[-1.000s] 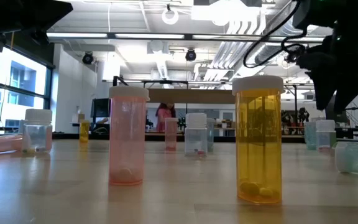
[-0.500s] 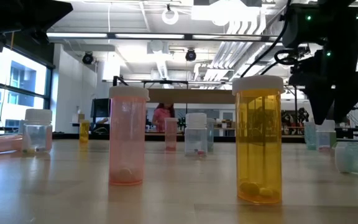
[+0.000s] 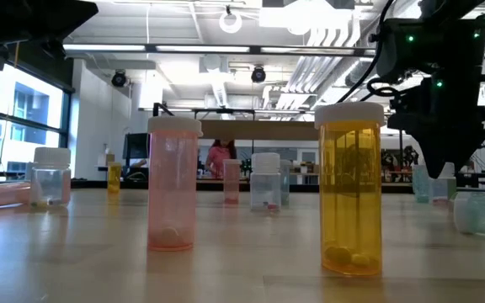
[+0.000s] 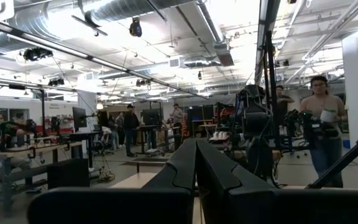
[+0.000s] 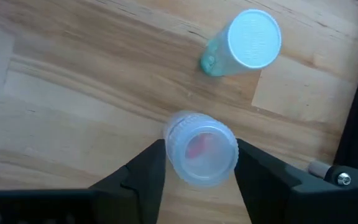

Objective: Pick and place medicine bottles onto shelf by color
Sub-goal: Put the top right white pill bottle on the shelf

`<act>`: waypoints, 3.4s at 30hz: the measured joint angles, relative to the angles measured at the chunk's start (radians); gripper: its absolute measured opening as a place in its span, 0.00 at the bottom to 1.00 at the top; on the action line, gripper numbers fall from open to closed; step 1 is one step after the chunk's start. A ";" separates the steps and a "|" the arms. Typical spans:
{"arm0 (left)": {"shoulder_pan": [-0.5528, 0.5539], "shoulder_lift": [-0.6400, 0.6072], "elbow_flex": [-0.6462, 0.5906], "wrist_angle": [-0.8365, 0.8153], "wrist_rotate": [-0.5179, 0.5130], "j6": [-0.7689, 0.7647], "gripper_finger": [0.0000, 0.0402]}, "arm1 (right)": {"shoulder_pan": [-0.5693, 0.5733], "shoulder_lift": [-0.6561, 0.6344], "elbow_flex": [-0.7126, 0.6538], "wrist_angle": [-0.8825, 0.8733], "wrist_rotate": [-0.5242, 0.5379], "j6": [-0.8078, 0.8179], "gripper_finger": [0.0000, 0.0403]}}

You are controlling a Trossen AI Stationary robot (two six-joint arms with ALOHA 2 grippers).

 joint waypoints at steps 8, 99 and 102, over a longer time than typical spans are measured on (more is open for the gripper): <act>0.000 0.000 0.000 -0.007 0.000 -0.004 0.00 | 0.000 -0.003 0.000 0.004 -0.012 -0.035 0.31; 0.000 0.000 0.000 -0.185 -0.004 -0.098 0.00 | -0.688 0.646 1.278 -0.329 -0.148 -0.953 0.32; 0.000 0.000 0.000 -0.185 -0.004 -0.098 0.00 | -0.688 0.647 1.278 -0.326 -0.142 -0.961 0.36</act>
